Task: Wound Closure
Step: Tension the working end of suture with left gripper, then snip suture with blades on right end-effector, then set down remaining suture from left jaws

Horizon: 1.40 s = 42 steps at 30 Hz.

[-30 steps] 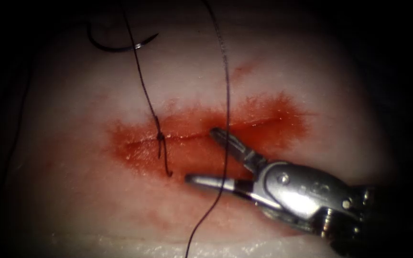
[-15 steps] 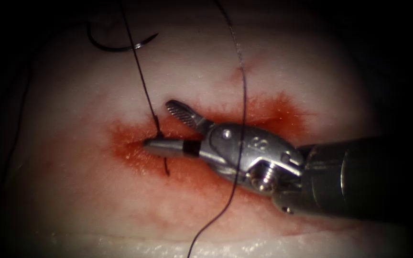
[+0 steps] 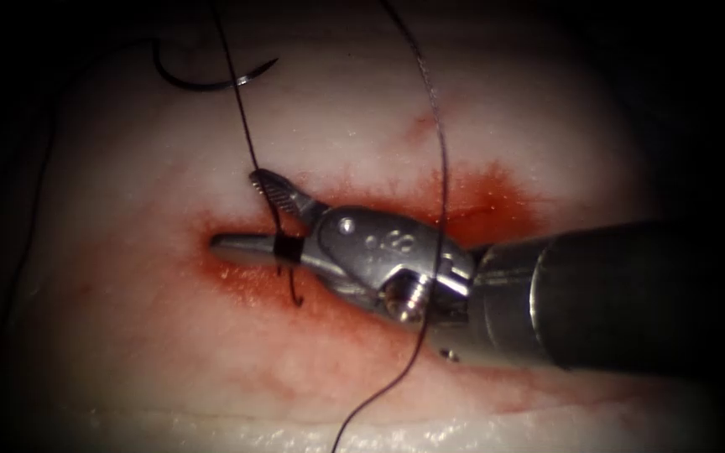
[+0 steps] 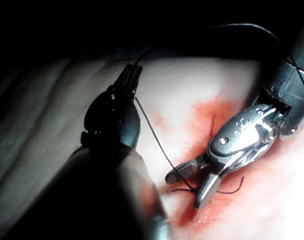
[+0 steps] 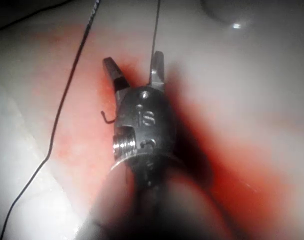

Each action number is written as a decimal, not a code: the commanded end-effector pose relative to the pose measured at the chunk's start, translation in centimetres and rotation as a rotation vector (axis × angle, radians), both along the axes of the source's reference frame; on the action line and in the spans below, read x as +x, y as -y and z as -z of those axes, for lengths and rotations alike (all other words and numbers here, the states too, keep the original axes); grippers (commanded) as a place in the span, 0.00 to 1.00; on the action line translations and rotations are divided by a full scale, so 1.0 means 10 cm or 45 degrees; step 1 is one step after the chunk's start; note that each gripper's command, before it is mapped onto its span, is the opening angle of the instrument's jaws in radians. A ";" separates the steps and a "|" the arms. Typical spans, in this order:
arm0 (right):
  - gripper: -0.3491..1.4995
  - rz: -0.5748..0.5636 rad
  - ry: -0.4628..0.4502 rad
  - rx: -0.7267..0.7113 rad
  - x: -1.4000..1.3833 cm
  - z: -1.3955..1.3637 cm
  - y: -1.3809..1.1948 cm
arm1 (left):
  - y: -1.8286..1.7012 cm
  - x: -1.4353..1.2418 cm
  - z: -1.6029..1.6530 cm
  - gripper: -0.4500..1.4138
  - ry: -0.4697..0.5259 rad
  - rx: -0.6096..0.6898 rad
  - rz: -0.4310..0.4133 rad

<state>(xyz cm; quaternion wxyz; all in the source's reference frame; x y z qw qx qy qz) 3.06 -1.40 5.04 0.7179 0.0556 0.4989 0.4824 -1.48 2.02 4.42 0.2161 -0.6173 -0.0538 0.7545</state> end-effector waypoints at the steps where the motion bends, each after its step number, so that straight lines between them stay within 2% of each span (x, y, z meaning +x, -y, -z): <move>1: 0.71 -0.001 -0.001 -0.001 0.010 -0.006 -0.002 | -0.003 -0.005 -0.004 0.00 0.003 -0.003 -0.001; 7: 0.70 -0.002 0.002 -0.016 0.024 -0.015 -0.014 | 0.004 -0.010 0.004 0.00 0.026 -0.006 -0.006; 17: 0.65 0.013 -0.013 -0.033 0.044 -0.022 -0.018 | 0.008 -0.013 0.013 0.00 0.035 -0.016 -0.017; 18: 0.51 0.013 -0.013 -0.033 0.044 -0.022 -0.018 | 0.009 -0.013 0.014 0.00 0.044 -0.017 -0.021; 19: 0.19 0.014 -0.014 -0.033 0.043 -0.022 -0.018 | 0.009 -0.013 0.014 0.00 0.048 -0.018 -0.023; 20: 0.00 0.005 -0.003 -0.033 0.042 -0.022 -0.018 | 0.009 -0.014 0.014 0.00 0.049 -0.018 -0.023; 23: 0.00 -0.013 0.011 -0.030 0.040 -0.019 -0.020 | 0.011 -0.016 0.017 0.00 0.049 -0.017 -0.031; 25: 0.00 -0.045 -0.027 -0.065 0.038 -0.015 -0.024 | 0.013 -0.017 0.018 0.00 0.056 -0.018 -0.033; 27: 0.31 -0.053 -0.055 -0.140 0.031 -0.011 -0.026 | 0.013 -0.019 0.019 0.00 0.057 -0.019 -0.032; 28: 0.31 -0.053 -0.055 -0.140 0.031 -0.011 -0.026 | 0.013 -0.019 0.019 0.00 0.057 -0.019 -0.032; 29: 0.56 -0.055 -0.061 -0.145 0.017 -0.007 -0.023 | 0.012 -0.020 0.018 0.00 0.057 -0.019 -0.030; 30: 0.63 -0.053 -0.059 -0.143 0.009 -0.005 -0.021 | 0.012 -0.021 0.018 0.00 0.060 -0.018 -0.034; 31: 0.63 -0.053 -0.059 -0.143 0.009 -0.005 -0.021 | 0.012 -0.021 0.018 0.00 0.060 -0.018 -0.034; 32: 0.80 -0.028 -0.035 -0.167 -0.016 0.000 -0.015 | 0.010 -0.023 0.018 0.00 0.061 -0.025 -0.034; 34: 0.85 -0.015 -0.003 -0.183 -0.042 0.005 -0.010 | 0.008 -0.026 0.017 0.00 0.059 -0.038 -0.037; 36: 0.85 -0.010 0.028 -0.186 -0.076 0.010 -0.005 | 0.003 -0.032 0.015 0.00 0.060 -0.044 -0.035; 37: 0.85 -0.010 0.028 -0.186 -0.076 0.010 -0.005 | 0.003 -0.032 0.015 0.00 0.060 -0.044 -0.035; 38: 0.87 0.000 0.068 -0.201 -0.108 0.015 -0.002 | -0.001 -0.039 0.012 0.00 0.056 -0.050 -0.034; 41: 0.87 0.000 0.092 -0.196 -0.148 0.019 0.002 | -0.006 -0.053 0.003 0.00 0.053 -0.061 -0.040; 42: 0.88 -0.009 0.119 -0.194 -0.178 0.022 0.003 | -0.009 -0.064 -0.006 0.00 0.037 -0.079 -0.050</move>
